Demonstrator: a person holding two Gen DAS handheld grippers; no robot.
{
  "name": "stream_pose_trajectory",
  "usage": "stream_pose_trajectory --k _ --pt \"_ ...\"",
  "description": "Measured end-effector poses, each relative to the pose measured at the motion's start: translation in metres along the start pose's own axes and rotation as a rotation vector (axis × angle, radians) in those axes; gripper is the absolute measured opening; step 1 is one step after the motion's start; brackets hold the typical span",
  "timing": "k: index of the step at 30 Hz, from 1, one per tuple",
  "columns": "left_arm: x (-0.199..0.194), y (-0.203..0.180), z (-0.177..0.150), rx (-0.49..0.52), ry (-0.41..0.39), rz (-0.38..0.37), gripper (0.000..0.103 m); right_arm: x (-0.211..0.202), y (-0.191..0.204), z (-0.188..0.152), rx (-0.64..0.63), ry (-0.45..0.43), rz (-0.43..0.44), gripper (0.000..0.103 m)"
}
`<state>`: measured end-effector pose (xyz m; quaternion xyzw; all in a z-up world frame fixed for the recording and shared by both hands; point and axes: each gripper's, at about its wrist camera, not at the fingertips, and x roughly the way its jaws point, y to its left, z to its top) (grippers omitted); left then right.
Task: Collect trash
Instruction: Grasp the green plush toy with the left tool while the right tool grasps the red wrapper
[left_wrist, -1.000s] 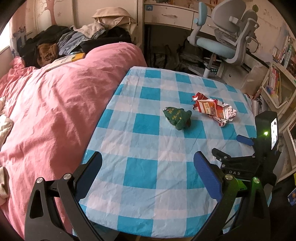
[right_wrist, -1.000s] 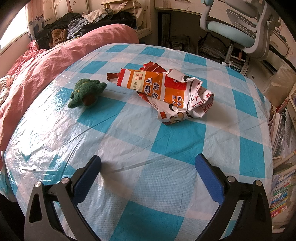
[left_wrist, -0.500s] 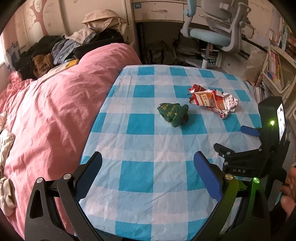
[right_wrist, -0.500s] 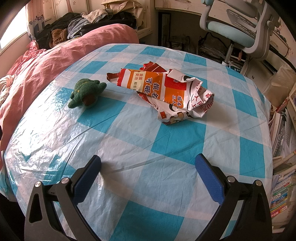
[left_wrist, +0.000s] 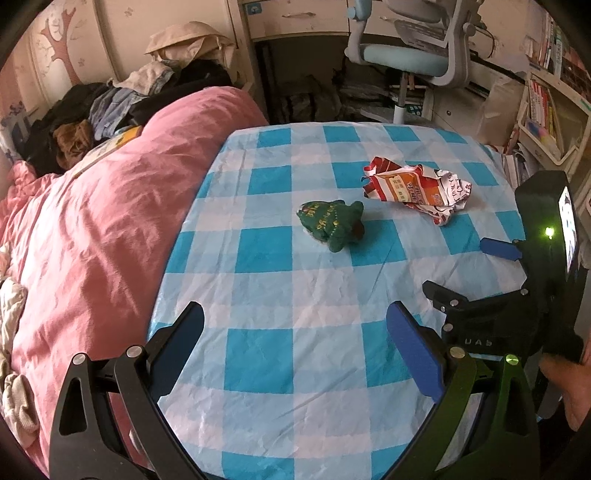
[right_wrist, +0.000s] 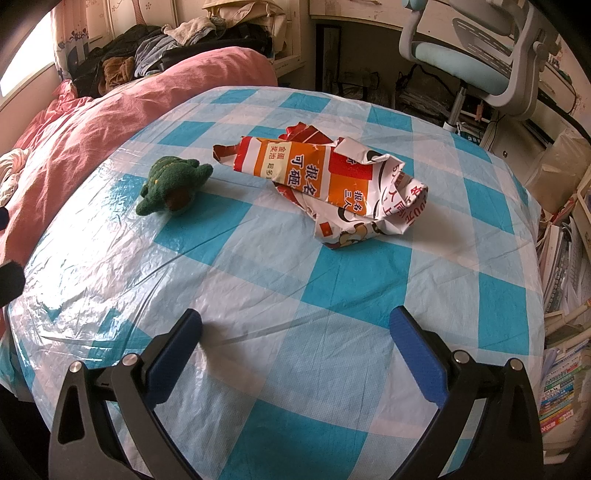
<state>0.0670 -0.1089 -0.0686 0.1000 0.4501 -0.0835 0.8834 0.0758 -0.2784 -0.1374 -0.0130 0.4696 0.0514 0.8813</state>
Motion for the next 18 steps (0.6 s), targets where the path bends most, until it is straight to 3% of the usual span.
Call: stream_pose_trajectory --k 10,18 --pt "0.024 0.014 0.016 -0.126 0.026 -0.072 0.095 -0.001 -0.001 -0.001 -0.003 0.007 0.003 0.097" --pt "0.035 0.011 0.020 -0.126 0.030 -0.058 0.095 -0.007 0.002 -0.001 -0.040 0.053 0.042 0.097"
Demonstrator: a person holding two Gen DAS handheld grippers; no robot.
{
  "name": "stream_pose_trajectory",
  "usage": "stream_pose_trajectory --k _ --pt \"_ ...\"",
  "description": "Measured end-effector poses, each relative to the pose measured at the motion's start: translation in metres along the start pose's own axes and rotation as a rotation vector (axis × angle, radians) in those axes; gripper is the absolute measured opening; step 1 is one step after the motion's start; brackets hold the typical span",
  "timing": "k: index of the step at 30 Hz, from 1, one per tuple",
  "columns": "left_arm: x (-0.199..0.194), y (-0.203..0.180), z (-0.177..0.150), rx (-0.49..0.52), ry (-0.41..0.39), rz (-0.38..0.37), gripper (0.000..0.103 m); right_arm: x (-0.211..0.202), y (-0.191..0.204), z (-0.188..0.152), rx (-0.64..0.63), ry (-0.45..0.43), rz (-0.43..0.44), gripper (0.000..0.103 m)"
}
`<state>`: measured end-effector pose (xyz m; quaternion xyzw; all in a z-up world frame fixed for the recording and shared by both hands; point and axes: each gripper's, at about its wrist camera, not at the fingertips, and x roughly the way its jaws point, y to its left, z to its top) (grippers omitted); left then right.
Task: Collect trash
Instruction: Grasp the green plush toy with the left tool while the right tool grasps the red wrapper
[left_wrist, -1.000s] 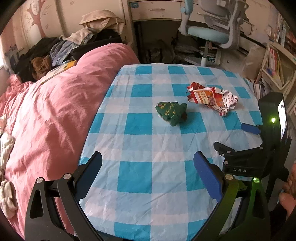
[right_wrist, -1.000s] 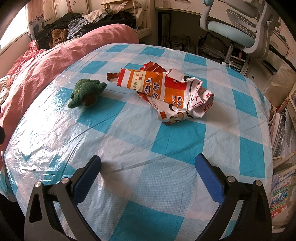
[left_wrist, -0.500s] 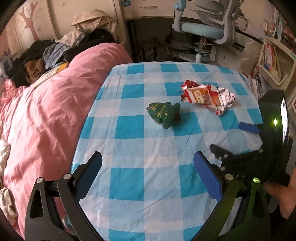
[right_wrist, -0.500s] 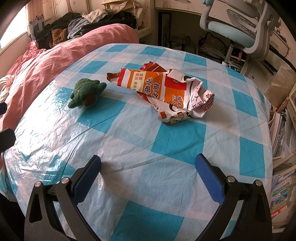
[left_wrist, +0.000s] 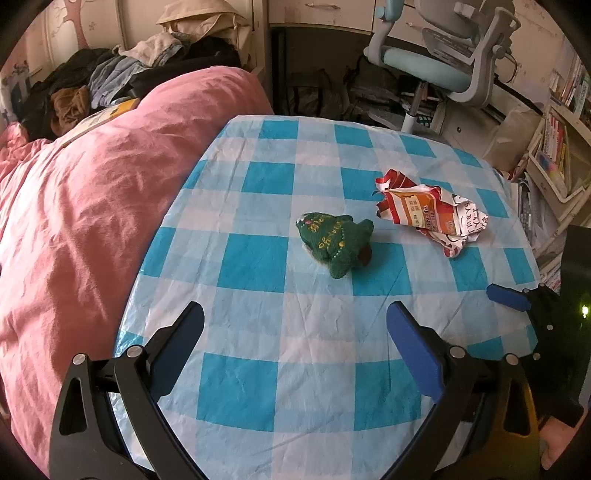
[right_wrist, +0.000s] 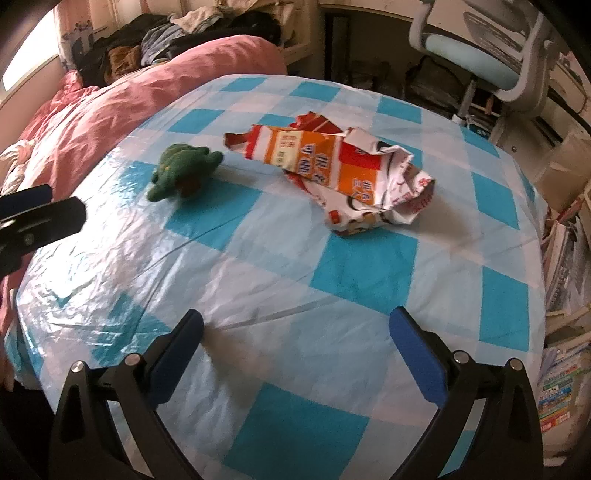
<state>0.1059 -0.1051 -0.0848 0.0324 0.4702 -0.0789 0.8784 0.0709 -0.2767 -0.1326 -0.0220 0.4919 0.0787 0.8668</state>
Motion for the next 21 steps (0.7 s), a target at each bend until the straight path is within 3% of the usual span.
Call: stream_pose_trajectory --k 10,14,21 --pt "0.004 -0.002 0.002 0.008 0.001 0.010 0.095 -0.023 0.017 -0.001 -0.139 -0.120 -0.058 0.097" --pt "0.014 -0.002 0.008 0.005 0.019 0.005 0.095 -0.030 0.008 0.011 -0.136 -0.173 -0.064 0.097" --pt "0.033 0.015 0.021 -0.087 0.045 -0.015 0.095 -0.020 -0.011 0.039 -0.109 -0.195 -0.080 0.097"
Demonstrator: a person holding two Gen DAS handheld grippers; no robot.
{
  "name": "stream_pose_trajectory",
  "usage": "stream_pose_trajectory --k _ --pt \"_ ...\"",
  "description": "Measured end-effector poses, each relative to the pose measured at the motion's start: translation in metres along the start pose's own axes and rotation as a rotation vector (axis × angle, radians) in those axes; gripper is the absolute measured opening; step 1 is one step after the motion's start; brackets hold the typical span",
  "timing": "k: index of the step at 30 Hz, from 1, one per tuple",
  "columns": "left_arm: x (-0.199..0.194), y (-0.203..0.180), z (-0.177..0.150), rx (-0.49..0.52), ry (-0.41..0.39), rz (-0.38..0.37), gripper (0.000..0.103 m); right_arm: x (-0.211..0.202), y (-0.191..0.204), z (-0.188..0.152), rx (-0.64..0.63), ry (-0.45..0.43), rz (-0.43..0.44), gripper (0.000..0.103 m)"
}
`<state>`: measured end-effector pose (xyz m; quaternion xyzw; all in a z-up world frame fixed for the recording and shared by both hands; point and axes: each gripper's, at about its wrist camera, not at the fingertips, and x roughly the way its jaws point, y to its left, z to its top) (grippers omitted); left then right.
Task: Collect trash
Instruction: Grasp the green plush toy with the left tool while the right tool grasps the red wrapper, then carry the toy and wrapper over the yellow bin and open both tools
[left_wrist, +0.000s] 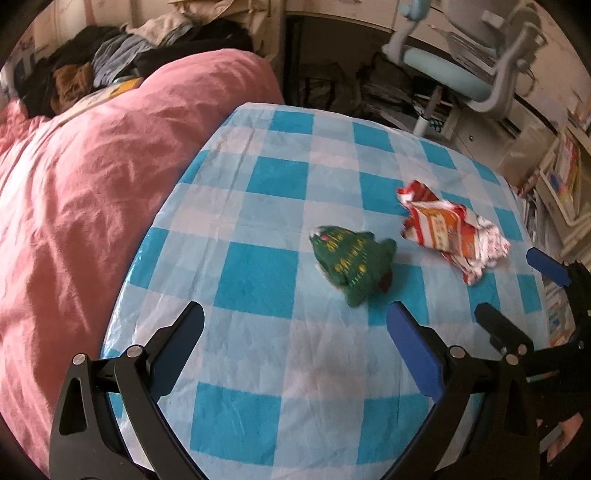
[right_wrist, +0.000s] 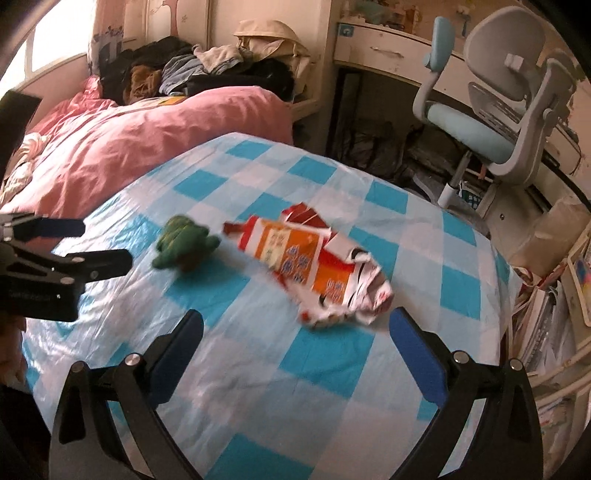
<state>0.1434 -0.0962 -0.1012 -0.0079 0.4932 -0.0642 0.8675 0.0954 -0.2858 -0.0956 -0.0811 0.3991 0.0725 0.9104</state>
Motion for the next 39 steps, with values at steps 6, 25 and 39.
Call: stream_pose_trajectory --k 6,25,39 --pt "0.019 -0.008 0.009 0.010 0.023 -0.011 0.095 0.020 -0.013 0.008 0.006 0.017 -0.007 0.097" --pt "0.048 -0.044 0.028 0.059 0.015 0.003 0.095 0.056 -0.042 0.006 0.119 0.099 0.134 0.081" --pt "0.032 -0.029 0.031 0.039 -0.056 -0.084 0.050 0.039 -0.040 0.011 0.142 0.040 0.170 0.044"
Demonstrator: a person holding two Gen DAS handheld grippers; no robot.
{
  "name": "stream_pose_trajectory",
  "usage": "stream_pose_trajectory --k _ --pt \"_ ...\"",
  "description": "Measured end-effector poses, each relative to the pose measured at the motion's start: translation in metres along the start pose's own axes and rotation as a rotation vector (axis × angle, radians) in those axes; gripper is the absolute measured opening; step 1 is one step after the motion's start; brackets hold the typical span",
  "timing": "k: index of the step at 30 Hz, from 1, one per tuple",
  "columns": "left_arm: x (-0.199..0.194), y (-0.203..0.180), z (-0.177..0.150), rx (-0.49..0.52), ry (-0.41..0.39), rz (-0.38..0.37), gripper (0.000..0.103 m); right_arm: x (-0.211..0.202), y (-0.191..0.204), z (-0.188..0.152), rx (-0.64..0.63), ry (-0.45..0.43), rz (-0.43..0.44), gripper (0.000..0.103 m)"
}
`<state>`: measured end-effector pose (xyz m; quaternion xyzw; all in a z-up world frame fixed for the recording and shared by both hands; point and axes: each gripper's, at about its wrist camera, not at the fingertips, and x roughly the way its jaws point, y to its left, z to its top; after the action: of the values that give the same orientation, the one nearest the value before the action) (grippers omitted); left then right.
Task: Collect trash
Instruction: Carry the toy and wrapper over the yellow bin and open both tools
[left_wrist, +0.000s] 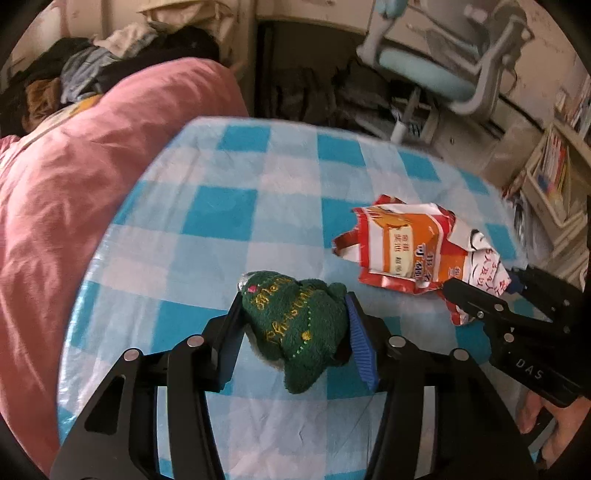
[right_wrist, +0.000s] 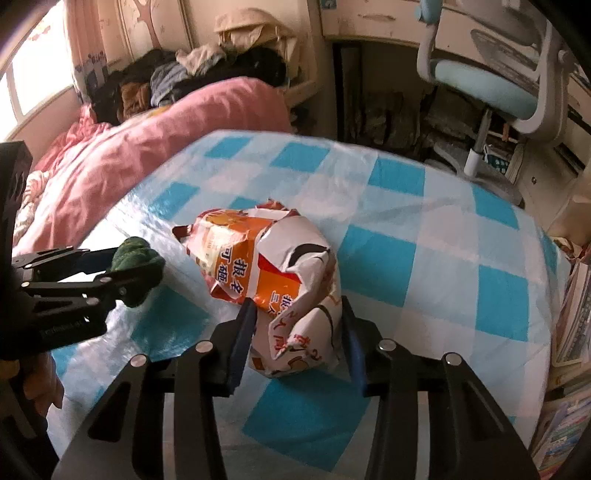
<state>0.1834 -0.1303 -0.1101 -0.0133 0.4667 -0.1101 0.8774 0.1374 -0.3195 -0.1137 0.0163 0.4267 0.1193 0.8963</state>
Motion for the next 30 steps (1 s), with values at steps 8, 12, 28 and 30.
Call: stream_pose_trajectory --k 8,12,28,30 --pt "-0.049 0.012 -0.011 -0.007 -0.084 0.019 0.050 -0.038 0.018 -0.002 0.046 -0.084 0.037 0.043" --pt "-0.078 0.014 -0.020 0.015 -0.135 0.034 0.050 -0.059 0.032 -0.009 0.058 -0.111 0.050 0.043" --pt "-0.149 0.028 -0.099 0.013 -0.167 0.044 0.050 -0.126 0.090 -0.070 0.032 -0.165 0.060 0.044" --pt "-0.154 0.028 -0.110 0.010 -0.165 0.046 0.050 -0.132 0.094 -0.080 0.037 -0.164 0.065 0.044"
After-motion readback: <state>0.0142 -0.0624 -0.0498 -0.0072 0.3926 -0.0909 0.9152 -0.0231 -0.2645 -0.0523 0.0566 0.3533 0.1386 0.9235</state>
